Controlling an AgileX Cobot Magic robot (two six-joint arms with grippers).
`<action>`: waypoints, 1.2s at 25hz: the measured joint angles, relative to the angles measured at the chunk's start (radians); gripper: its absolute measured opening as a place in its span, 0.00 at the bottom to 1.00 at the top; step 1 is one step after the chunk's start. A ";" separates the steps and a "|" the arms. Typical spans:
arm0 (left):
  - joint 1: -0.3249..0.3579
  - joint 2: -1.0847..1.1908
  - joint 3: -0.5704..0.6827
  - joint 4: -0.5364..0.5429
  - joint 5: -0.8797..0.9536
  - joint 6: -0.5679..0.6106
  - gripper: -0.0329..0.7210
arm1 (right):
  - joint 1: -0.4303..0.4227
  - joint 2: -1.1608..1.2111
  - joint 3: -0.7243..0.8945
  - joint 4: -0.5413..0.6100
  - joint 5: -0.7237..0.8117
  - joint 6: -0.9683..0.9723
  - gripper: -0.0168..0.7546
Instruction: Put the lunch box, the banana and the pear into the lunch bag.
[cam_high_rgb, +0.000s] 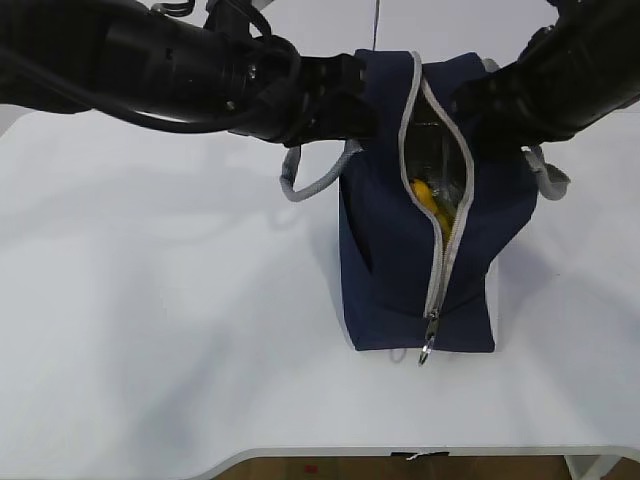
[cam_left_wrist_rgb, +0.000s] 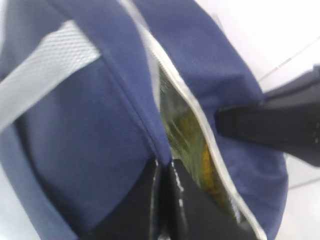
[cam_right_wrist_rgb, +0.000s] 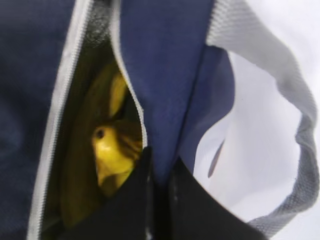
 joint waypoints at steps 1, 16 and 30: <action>0.000 0.000 0.000 0.000 -0.006 0.000 0.04 | 0.000 0.003 0.005 0.004 -0.011 0.000 0.03; 0.000 0.000 0.000 0.018 -0.007 0.000 0.04 | 0.000 0.011 0.010 0.032 -0.033 0.002 0.15; 0.000 0.000 -0.004 0.043 0.001 0.000 0.04 | 0.000 0.011 0.010 0.083 -0.032 -0.006 0.57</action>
